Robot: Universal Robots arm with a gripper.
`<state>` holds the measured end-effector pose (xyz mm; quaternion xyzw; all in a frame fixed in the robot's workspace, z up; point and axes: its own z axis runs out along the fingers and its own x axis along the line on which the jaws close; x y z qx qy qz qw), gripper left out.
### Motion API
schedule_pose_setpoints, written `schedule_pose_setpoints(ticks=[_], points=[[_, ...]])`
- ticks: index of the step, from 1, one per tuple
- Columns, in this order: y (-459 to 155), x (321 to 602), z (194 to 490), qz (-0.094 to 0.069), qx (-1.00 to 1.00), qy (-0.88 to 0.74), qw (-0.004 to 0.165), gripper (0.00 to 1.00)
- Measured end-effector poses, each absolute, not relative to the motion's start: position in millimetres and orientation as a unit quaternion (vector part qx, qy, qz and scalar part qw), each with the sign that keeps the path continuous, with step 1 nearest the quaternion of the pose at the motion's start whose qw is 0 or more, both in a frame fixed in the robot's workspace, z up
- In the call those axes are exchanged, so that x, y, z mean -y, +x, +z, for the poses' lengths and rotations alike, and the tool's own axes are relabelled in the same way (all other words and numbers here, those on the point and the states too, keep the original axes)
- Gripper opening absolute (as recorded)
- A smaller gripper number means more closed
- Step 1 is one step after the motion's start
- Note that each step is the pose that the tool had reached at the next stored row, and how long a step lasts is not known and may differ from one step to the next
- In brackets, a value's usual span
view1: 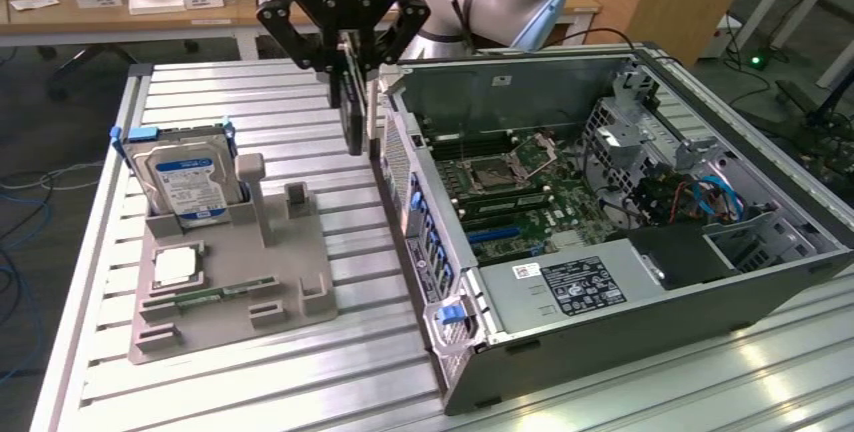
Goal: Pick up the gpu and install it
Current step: 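Pick up the gpu and move the gpu toward the slot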
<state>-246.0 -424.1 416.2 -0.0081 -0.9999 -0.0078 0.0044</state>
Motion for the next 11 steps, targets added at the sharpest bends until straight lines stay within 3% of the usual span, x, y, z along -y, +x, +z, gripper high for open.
schedule_pose_setpoints(ticks=[11], points=[[-225,424,414,-0.008,1.000,-0.018,0.004,0.28]])
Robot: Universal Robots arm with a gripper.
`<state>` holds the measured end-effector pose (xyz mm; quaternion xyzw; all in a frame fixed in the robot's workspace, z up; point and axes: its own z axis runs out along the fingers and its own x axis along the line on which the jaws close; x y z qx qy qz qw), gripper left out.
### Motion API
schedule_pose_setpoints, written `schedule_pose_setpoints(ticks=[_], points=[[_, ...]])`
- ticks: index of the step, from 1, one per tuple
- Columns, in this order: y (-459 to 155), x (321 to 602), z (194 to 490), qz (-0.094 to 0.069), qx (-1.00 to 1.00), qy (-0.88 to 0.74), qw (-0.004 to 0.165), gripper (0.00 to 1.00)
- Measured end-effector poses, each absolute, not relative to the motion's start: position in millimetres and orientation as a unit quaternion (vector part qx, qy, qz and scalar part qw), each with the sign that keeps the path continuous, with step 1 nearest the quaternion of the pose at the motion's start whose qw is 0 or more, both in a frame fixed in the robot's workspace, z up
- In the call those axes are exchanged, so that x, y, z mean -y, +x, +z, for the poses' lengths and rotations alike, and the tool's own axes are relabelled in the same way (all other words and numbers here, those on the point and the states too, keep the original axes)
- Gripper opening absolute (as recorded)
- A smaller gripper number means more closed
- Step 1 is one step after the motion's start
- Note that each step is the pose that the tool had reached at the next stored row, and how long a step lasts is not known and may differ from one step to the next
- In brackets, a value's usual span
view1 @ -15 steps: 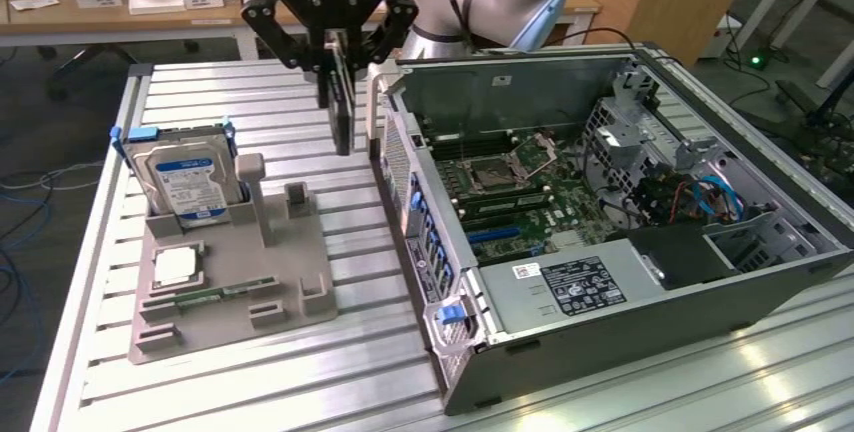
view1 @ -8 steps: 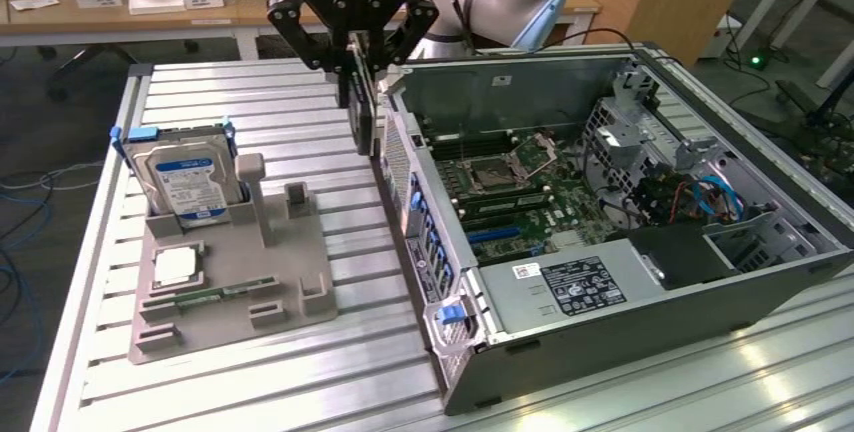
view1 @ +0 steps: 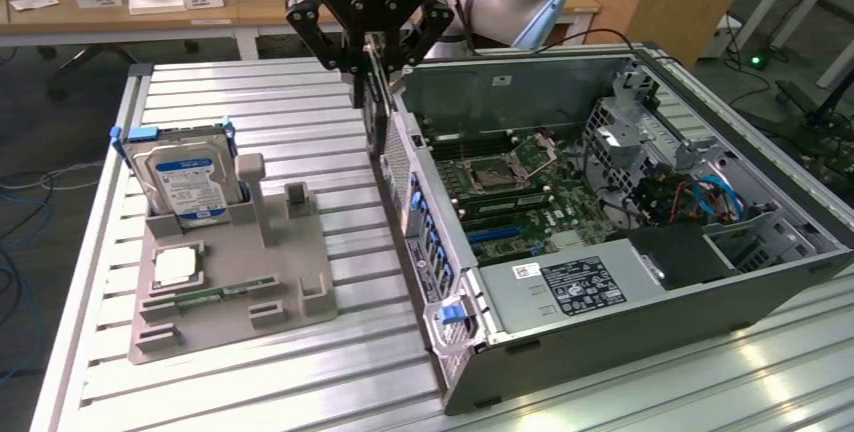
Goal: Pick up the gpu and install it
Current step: 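Pick up the gpu and move the gpu toward the slot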
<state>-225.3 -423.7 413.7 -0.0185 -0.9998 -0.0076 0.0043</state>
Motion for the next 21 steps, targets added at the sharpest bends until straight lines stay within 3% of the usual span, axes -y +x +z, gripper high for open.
schedule_pose_setpoints(ticks=[8,21], points=[[-209,422,413,0.004,1.000,-0.019,0.004,0.28],[-170,421,411,0.004,1.000,-0.019,0.004,0.28]])
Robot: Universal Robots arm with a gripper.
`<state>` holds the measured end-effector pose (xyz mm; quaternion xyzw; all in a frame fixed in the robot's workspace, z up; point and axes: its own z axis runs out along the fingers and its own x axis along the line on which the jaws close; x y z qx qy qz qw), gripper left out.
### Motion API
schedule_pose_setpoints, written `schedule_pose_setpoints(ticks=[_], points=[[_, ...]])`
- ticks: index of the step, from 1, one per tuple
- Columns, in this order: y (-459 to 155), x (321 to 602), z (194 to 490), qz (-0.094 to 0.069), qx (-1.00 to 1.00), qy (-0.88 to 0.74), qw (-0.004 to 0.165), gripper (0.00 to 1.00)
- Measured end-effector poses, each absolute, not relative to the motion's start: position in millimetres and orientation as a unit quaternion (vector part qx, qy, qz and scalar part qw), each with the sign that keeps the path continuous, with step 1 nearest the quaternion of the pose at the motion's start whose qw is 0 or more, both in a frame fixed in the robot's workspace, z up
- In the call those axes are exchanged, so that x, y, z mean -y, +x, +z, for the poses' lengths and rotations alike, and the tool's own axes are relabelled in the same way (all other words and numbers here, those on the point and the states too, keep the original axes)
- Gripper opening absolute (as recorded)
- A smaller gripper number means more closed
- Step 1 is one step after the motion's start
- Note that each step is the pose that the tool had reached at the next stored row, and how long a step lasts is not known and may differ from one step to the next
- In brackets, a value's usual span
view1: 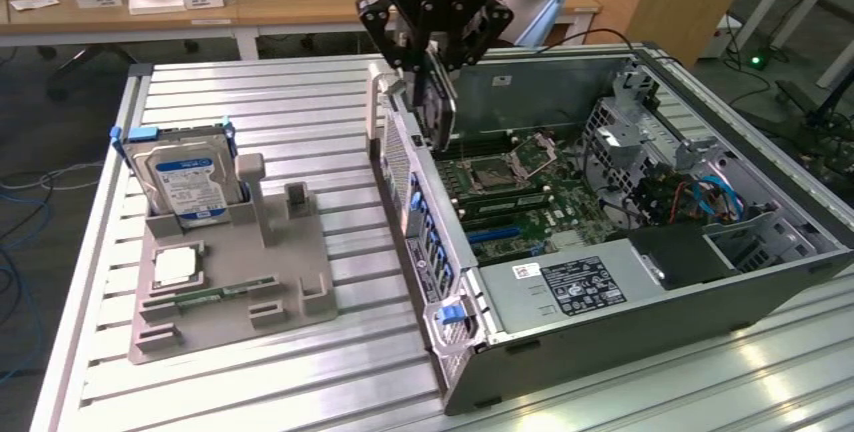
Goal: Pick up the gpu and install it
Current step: 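Pick up the gpu and move the gpu toward the slot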
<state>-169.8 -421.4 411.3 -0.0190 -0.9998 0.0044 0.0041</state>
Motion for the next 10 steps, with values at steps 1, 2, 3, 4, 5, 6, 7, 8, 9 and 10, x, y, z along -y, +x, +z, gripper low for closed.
schedule_pose_setpoints(ticks=[1,2,3,4,5,6,7,8,9,10], points=[[-166,421,411,0.004,1.000,-0.019,0.004,0.28],[-162,421,411,0.004,1.000,-0.019,0.004,0.28],[-158,421,411,0.004,1.000,-0.019,0.004,0.28],[-153,421,411,0.004,1.000,-0.019,0.004,0.28],[-149,421,411,0.004,1.000,-0.019,0.004,0.28],[-145,421,411,0.004,1.000,-0.019,0.004,0.28],[-141,421,411,0.004,1.000,-0.019,0.004,0.28],[-137,421,411,0.004,1.000,-0.019,0.004,0.28],[-133,421,410,0.004,1.000,-0.019,0.004,0.28],[-128,421,410,0.004,1.000,-0.019,0.004,0.28]])
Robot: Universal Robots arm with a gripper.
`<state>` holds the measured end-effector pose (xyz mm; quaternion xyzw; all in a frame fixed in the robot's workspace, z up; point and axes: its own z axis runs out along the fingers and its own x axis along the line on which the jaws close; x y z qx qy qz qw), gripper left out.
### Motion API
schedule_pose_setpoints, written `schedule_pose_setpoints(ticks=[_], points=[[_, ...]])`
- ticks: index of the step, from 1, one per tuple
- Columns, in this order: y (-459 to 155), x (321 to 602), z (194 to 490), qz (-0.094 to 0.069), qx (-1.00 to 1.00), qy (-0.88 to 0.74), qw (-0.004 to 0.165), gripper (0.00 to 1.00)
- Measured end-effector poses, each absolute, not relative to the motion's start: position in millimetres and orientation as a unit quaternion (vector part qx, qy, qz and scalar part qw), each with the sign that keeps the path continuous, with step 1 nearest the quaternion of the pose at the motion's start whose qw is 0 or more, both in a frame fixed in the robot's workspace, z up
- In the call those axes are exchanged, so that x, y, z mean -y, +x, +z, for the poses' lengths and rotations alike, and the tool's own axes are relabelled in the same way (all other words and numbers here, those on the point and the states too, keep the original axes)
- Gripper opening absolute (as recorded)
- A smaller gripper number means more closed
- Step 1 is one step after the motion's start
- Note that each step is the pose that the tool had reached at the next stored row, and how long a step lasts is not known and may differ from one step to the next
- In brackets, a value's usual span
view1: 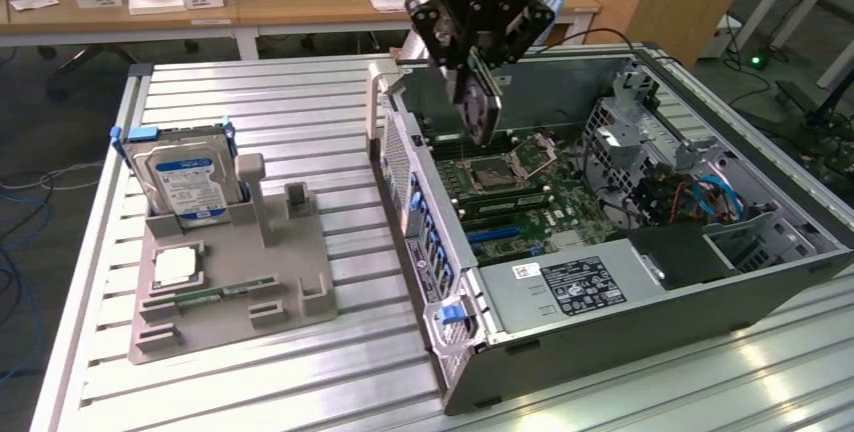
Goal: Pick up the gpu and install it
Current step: 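Pick up the gpu and move the gpu toward the slot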
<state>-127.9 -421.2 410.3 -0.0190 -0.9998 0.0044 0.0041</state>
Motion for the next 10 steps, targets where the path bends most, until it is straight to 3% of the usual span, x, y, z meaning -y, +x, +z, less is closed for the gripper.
schedule_pose_setpoints(ticks=[10], points=[[-84,421,409,0.004,1.000,-0.019,0.004,0.28]])
